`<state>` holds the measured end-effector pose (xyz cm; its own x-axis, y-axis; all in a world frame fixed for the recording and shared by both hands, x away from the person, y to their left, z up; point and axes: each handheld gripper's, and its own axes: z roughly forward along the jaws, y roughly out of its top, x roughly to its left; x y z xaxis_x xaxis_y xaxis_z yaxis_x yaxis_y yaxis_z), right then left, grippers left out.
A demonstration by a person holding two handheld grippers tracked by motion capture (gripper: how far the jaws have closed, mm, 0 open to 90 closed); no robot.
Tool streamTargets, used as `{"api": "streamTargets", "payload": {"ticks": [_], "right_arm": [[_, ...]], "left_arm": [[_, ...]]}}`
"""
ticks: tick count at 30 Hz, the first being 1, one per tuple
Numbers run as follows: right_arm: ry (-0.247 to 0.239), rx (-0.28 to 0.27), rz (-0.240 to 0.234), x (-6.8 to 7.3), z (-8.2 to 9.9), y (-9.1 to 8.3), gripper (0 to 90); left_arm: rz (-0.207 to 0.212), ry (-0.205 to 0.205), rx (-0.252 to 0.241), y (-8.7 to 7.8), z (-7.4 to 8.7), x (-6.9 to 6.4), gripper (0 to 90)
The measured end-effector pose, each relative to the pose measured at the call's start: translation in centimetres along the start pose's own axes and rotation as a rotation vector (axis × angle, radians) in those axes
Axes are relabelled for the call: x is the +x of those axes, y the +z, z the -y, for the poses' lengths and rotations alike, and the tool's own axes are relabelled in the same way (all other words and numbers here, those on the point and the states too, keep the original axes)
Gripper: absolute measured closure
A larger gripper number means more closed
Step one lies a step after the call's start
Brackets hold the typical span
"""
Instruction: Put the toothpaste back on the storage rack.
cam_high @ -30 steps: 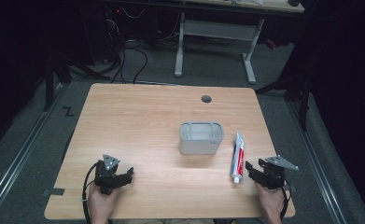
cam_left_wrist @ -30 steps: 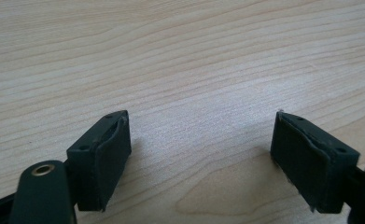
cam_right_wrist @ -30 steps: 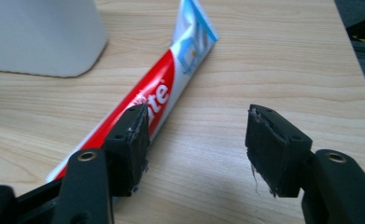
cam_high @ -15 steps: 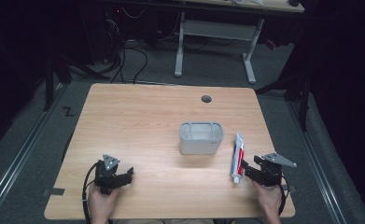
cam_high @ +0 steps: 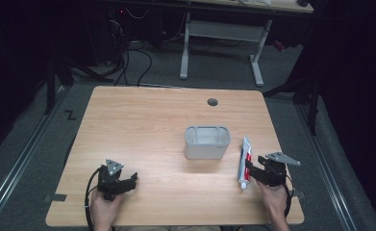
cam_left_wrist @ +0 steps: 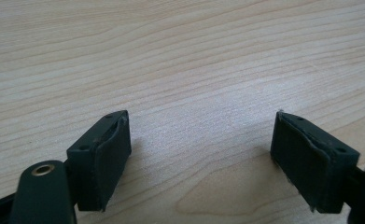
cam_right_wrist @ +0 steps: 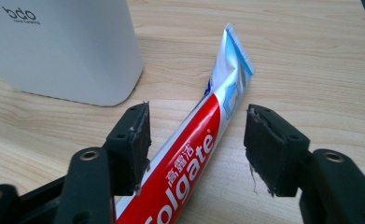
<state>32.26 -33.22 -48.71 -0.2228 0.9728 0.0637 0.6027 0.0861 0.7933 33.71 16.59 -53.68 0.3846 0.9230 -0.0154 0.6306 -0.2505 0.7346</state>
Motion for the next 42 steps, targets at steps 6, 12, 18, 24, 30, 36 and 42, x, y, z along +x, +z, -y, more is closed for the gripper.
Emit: {"api": "streamTargets", "payload": {"ticks": [6,12,18,24,30,36,42], "right_arm": [[0.009,0.036,0.008,0.0,-0.8,0.6,45.2],[0.005,0.053,0.01,0.1,-1.7,1.2,42.6],[-0.006,0.085,0.017,0.2,-2.5,2.0,42.2],[0.016,0.14,0.031,-0.1,-3.3,2.8,41.1],[0.029,0.183,0.043,-0.2,-3.9,3.5,40.6],[0.034,0.22,0.061,-0.2,-4.2,4.3,41.6],[0.058,0.26,0.074,-0.3,-4.3,5.3,41.6]], "left_arm": [[0.0,0.0,0.0,0.0,0.0,0.0,20.7],[-0.002,-0.002,-0.001,0.0,0.0,0.0,20.7],[-0.001,-0.002,-0.001,0.0,0.0,0.0,20.6],[-0.001,-0.002,-0.001,0.0,0.0,0.0,20.6],[-0.001,-0.002,-0.001,0.0,0.0,0.0,20.6],[-0.001,-0.003,-0.001,0.0,0.0,0.0,20.6],[-0.001,-0.002,-0.001,0.0,0.0,0.0,20.6]]}}
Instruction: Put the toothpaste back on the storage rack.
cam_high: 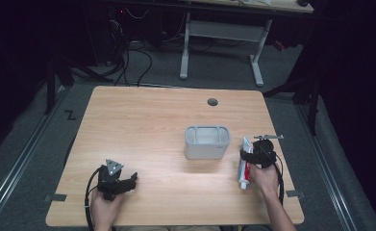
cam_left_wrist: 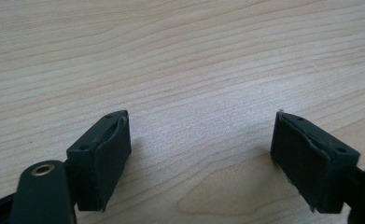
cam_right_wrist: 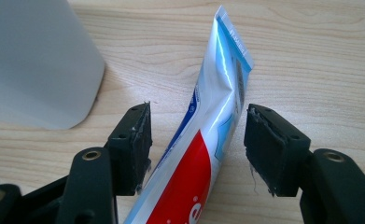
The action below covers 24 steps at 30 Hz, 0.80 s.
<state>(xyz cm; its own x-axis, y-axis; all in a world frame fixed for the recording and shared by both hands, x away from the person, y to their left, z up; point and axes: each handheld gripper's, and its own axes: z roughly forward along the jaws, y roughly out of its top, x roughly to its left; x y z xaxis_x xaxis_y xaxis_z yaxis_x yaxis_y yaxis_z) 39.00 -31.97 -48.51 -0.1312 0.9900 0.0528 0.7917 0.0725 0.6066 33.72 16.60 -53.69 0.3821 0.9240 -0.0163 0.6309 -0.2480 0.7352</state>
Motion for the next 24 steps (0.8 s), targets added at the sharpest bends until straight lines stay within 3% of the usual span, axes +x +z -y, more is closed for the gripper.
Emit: {"api": "streamTargets", "payload": {"ticks": [14,20,24], "right_arm": [[-0.012,0.084,0.03,0.0,-0.3,1.7,45.2],[-0.006,0.118,0.022,-0.2,-0.3,2.6,45.8],[-0.037,0.124,0.032,0.2,-0.3,2.8,49.8]], "left_arm": [[0.0,0.0,0.0,0.0,0.0,0.0,20.6],[0.0,0.0,0.0,0.0,0.0,0.0,20.6],[0.0,0.0,0.0,0.0,0.0,0.0,20.6]]}}
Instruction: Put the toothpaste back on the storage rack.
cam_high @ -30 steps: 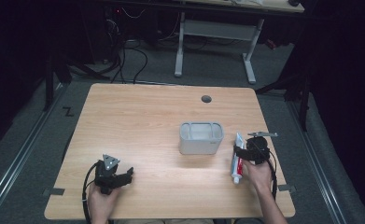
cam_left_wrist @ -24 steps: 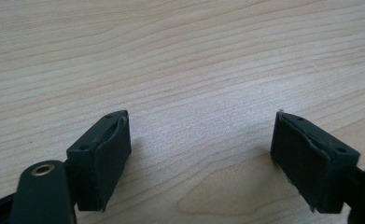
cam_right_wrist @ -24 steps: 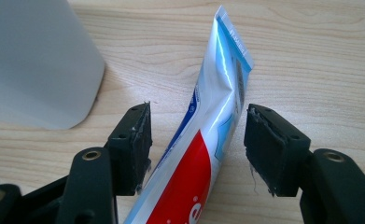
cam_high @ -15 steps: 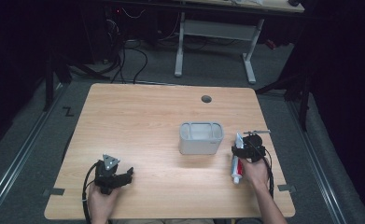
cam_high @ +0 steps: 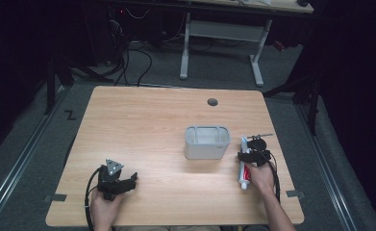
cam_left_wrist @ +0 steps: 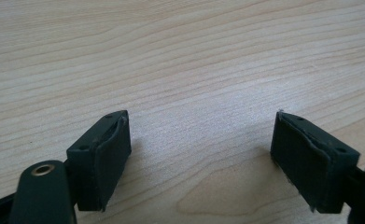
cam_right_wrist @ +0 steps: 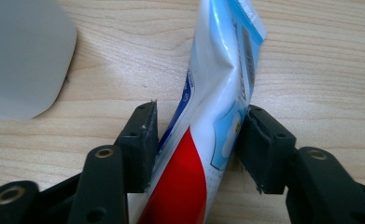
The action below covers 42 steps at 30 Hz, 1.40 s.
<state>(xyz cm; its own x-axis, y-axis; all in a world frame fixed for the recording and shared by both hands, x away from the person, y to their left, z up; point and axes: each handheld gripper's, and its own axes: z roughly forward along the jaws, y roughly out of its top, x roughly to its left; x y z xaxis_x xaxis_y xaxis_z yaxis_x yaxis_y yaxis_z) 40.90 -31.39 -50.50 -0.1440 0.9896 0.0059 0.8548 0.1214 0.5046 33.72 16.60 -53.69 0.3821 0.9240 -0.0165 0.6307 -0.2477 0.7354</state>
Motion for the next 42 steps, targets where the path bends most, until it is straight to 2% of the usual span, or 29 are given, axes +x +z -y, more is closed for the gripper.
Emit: {"api": "streamTargets", "payload": {"ticks": [3,11,17,23,28,42], "right_arm": [[-0.001,0.002,-0.006,0.1,-0.1,0.0,53.2],[-0.041,0.008,-0.025,0.5,-0.2,0.0,64.5],[-0.058,0.001,-0.041,0.7,-0.3,-0.2,69.0],[-0.054,0.006,-0.081,0.5,-0.3,-0.5,70.0],[-0.053,-0.019,-0.107,0.3,-0.2,-1.1,70.1],[-0.052,-0.092,-0.131,0.0,-0.1,-3.5,70.2]], "left_arm": [[0.0,0.0,0.0,0.0,0.0,0.0,20.6],[0.001,0.0,0.0,0.0,0.0,0.0,20.6],[0.001,0.0,0.0,0.0,0.0,0.0,20.6],[0.001,0.0,0.0,0.0,0.0,0.0,20.6],[0.001,0.0,0.0,0.0,0.0,0.0,20.6],[0.0,0.0,0.001,0.0,0.0,0.0,20.6]]}}
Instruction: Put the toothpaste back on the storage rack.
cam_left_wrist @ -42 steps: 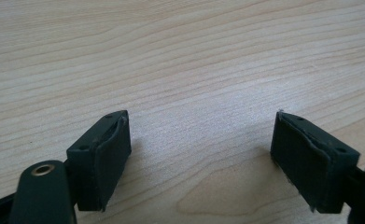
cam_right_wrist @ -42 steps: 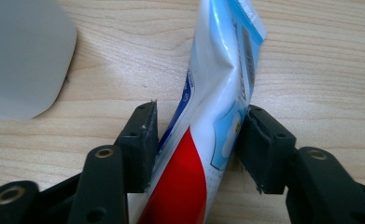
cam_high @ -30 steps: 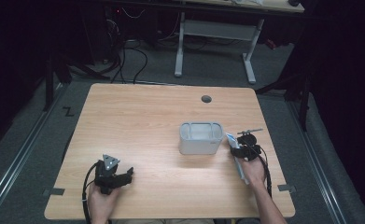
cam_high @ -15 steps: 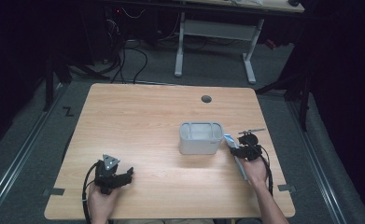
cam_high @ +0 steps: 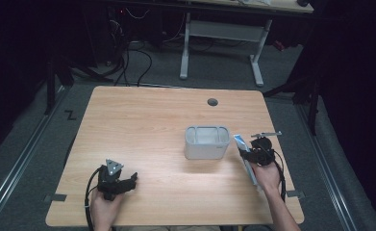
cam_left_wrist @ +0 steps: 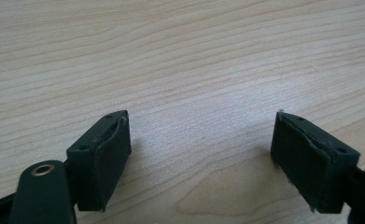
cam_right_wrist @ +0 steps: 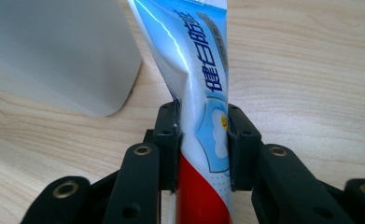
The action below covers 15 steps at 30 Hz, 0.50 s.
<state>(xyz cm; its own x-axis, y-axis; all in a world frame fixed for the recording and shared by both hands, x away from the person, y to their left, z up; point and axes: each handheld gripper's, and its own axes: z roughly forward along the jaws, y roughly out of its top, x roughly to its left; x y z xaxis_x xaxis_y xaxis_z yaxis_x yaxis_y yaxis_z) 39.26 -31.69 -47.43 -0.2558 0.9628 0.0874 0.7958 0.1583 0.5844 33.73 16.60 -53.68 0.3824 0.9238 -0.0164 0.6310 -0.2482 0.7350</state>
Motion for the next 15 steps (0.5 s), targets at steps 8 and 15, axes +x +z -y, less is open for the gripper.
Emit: {"api": "streamTargets", "payload": {"ticks": [8,15], "right_arm": [[-0.012,-0.04,-0.013,0.3,0.0,-1.3,70.2],[-0.026,-0.066,-0.029,0.6,0.2,-2.2,70.3]], "left_arm": [[0.0,0.0,0.0,0.0,0.0,0.0,20.6],[0.0,0.0,0.0,0.0,0.0,0.0,20.6]]}}
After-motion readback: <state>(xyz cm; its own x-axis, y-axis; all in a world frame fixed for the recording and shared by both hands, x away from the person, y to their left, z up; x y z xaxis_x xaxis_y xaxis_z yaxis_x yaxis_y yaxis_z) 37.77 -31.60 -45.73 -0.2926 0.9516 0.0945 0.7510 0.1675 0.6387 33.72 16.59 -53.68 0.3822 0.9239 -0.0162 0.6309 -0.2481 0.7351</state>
